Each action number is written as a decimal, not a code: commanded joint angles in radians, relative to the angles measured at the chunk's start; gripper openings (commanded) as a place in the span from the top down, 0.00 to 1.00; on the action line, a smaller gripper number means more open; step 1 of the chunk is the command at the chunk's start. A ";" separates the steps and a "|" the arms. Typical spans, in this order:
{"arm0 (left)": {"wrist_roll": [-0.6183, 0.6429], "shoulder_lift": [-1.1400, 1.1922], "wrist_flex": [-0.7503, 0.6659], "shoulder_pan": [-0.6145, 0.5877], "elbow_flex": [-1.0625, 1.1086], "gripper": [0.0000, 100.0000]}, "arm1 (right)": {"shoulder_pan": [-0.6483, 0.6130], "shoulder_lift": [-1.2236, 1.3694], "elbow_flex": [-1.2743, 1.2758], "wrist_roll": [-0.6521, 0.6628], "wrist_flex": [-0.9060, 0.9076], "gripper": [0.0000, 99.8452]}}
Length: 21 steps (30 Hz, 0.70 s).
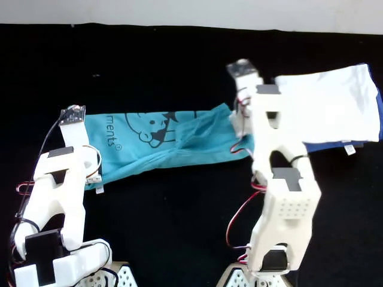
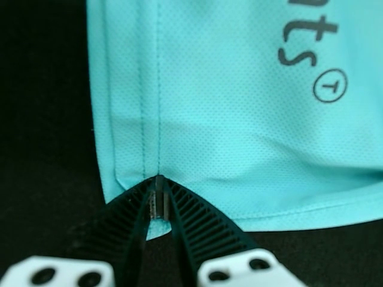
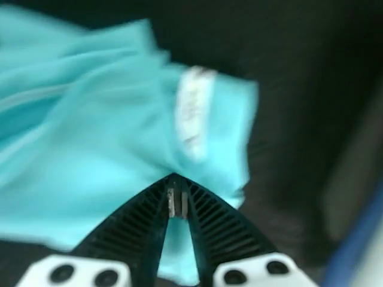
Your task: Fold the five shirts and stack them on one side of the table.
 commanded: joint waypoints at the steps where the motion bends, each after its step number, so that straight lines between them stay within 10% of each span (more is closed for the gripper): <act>1: 0.008 0.010 0.000 -0.013 -0.015 0.99 | 0.035 -0.065 0.004 -0.006 -0.056 0.99; 12: 0.008 0.010 0.000 -0.013 -0.015 0.99 | -0.199 -0.173 -0.139 -0.009 0.274 0.99; 21: 0.008 0.010 0.000 -0.013 -0.015 0.99 | -0.371 -0.045 -0.148 -0.009 0.188 0.99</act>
